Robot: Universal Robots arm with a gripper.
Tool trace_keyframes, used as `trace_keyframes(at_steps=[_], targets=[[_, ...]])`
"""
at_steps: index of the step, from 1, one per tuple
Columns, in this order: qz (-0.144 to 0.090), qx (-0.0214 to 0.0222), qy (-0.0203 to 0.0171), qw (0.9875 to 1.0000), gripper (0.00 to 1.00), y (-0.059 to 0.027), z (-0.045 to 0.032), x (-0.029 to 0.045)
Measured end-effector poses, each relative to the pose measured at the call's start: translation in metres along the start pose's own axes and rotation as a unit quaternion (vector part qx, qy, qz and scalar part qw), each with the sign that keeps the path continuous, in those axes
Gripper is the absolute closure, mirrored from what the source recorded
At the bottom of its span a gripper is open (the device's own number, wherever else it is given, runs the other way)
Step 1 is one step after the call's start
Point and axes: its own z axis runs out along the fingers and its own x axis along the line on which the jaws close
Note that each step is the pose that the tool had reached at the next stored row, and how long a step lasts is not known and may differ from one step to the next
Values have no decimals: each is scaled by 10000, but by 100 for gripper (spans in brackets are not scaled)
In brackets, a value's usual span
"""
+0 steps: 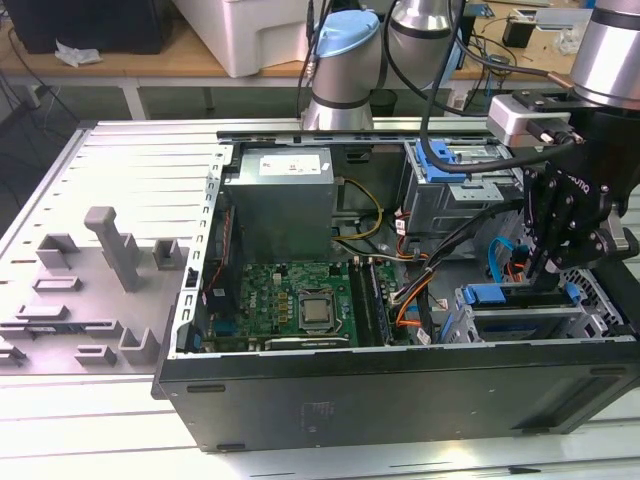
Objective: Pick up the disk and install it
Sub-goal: 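Insert the first disk wire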
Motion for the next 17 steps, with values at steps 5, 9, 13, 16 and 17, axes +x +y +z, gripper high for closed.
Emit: trace_keyframes(at_steps=[5, 9, 13, 16, 17], targets=[[0, 0, -19, 10000, 83, 0, 3, 12], [0, 0, -22, 10000, 83, 0, 3, 13], [1, 0, -27, 10000, 83, 0, 3, 14], [1, 0, -47, 10000, 83, 0, 4, 17], [1, 0, -51, 10000, 83, 0, 4, 18]])
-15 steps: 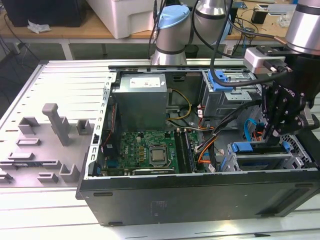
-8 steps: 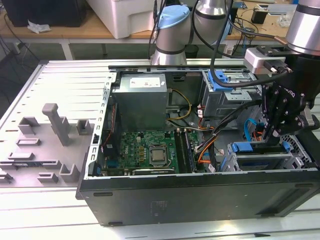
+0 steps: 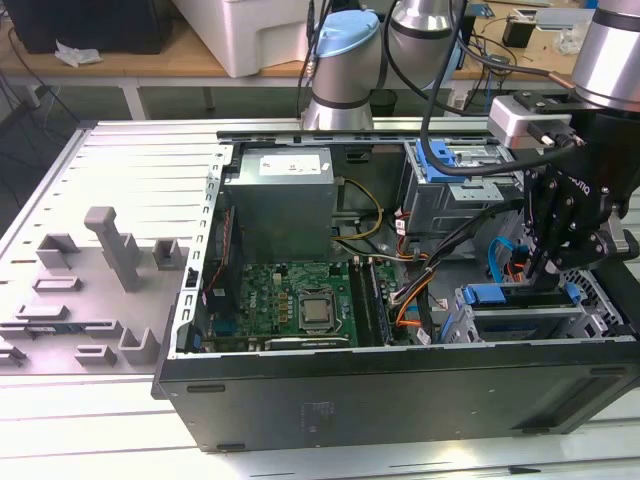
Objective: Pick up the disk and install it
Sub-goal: 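Insert the first disk wire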
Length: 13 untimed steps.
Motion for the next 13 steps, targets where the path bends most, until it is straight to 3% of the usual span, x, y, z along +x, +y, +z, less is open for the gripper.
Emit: trace_keyframes(at_steps=[3, 13], targets=[[0, 0, -15, 10000, 83, 0, 1, 2], [0, 0, -15, 10000, 83, 0, 17, 1]])
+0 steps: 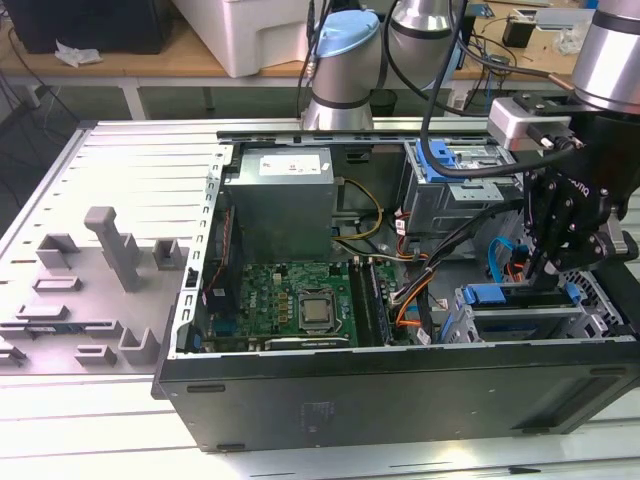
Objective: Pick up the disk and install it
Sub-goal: 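Insert the first disk wire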
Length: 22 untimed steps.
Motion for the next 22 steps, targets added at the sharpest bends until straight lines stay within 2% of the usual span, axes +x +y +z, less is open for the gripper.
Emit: trace_keyframes(at_steps=[22], targets=[[0, 0, -1, 10000, 83, 1, 33, -5]])
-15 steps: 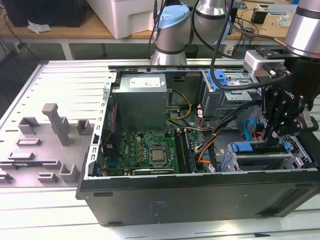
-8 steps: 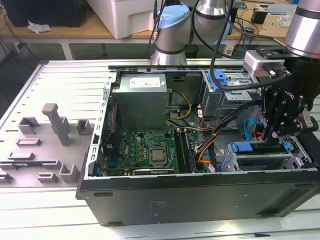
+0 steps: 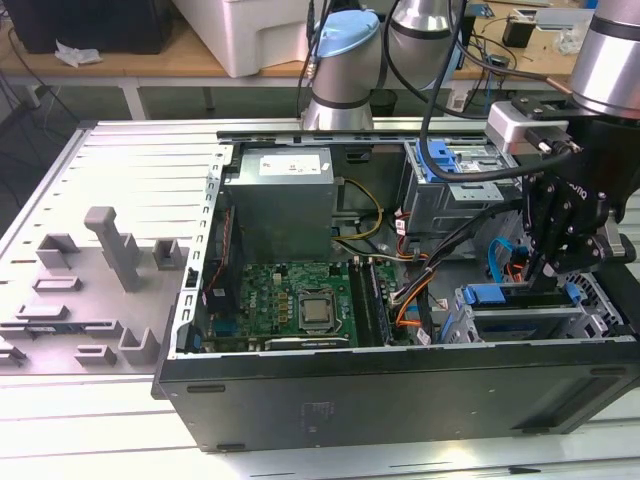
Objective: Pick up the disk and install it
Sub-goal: 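Insert the first disk wire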
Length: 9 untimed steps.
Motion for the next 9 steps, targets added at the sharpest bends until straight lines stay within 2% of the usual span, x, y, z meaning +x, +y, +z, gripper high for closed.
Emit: trace_keyframes(at_steps=[9], targets=[[0, 0, 0, 10000, 83, 0, 4, -1]])
